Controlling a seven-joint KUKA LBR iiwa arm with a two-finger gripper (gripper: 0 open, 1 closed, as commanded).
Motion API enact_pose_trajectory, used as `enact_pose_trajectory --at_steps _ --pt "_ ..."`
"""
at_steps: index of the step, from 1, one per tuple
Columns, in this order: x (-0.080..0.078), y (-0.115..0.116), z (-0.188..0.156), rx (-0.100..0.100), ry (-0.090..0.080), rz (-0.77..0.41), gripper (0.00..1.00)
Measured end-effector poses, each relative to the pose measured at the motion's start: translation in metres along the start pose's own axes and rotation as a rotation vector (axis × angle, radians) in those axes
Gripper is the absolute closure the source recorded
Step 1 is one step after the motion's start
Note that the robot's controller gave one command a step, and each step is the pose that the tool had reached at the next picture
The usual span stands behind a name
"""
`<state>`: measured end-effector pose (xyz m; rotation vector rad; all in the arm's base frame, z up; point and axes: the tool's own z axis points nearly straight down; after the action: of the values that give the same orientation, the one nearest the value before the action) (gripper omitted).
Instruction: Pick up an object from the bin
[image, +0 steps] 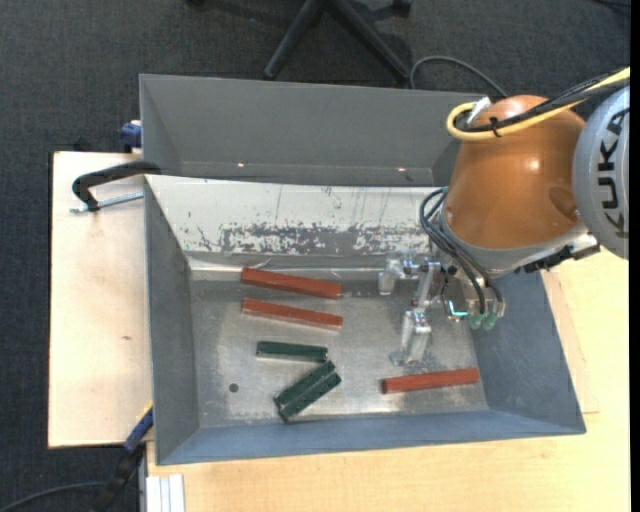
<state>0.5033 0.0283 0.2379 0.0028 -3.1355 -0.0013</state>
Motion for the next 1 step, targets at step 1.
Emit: enact_pose_trajectory --at_steps 1 --pt "-0.0048 -0.0730 0.1700 0.001 -0.002 -0.372 0.00"
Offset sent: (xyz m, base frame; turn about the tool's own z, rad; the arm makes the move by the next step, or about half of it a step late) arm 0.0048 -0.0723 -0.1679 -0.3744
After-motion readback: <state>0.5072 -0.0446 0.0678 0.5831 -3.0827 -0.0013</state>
